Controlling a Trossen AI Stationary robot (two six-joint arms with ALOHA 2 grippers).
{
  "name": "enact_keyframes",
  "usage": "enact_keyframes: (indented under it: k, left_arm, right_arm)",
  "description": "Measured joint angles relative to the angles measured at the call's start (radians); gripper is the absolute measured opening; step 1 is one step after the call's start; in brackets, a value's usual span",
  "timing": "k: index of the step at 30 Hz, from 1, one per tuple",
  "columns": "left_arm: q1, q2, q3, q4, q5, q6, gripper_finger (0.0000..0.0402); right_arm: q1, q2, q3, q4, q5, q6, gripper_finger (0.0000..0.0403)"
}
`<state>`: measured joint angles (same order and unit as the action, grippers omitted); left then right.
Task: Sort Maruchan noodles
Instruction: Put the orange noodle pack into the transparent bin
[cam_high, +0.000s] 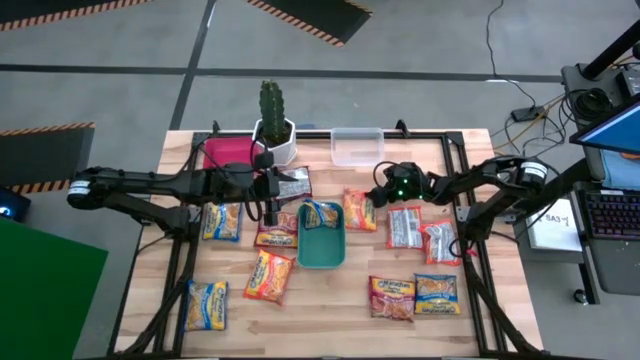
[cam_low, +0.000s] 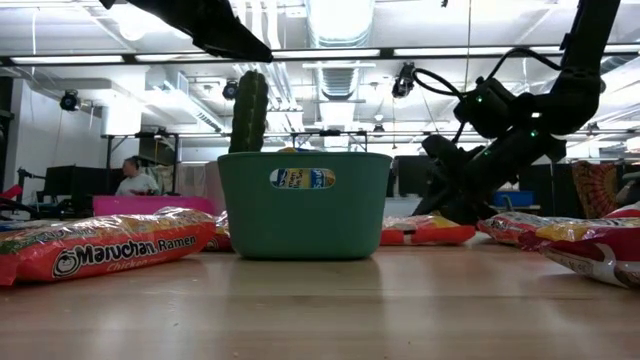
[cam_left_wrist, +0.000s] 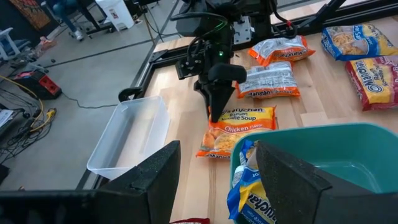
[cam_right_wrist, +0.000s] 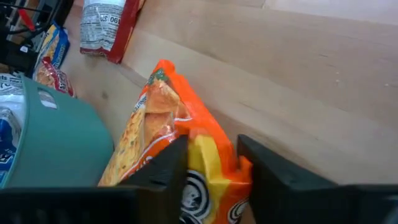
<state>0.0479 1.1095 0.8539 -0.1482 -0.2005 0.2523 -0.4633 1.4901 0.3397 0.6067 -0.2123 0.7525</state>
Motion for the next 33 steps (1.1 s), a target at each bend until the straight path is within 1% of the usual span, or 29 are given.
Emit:
enact_keyframes:
  k: [4, 6, 8, 15, 20, 23, 27, 33]
  left_arm:
    - [0.0, 0.0, 0.0, 0.0, 0.0, 0.0, 0.0194]
    - [0.0, 0.0, 0.0, 0.0, 0.0, 0.0, 0.0194]
    - [0.0, 0.0, 0.0, 0.0, 0.0, 0.0, 0.0194]
    - [0.0, 0.0, 0.0, 0.004, 0.0, 0.0, 0.0194]
    - [0.0, 0.0, 0.0, 0.018, 0.0, 0.0, 0.0194]
    - [0.0, 0.0, 0.0, 0.032, 0.0, 0.003, 0.0194]
    - [0.0, 0.0, 0.0, 0.061, -0.001, 0.017, 0.0194]
    - [0.0, 0.0, 0.0, 0.117, -0.002, 0.043, 0.0194]
  right_arm:
    - [0.0, -0.035, -0.002, -0.012, -0.012, 0.012, 0.0039]
    - [0.001, -0.06, -0.002, -0.014, -0.035, 0.018, 0.0018]
    - [0.002, -0.088, -0.002, -0.01, -0.054, 0.018, 0.0014]
    - [0.01, -0.21, -0.002, -0.01, -0.057, 0.012, 0.0008]
    - [0.019, -0.304, -0.002, -0.01, -0.018, -0.009, 0.0008]
    - [0.024, -0.358, -0.002, -0.015, 0.022, -0.021, 0.0008]
    - [0.027, -0.422, -0.002, -0.005, 0.123, -0.048, 0.0008]
    - [0.027, -0.481, 0.012, 0.036, 0.218, -0.057, 0.0008]
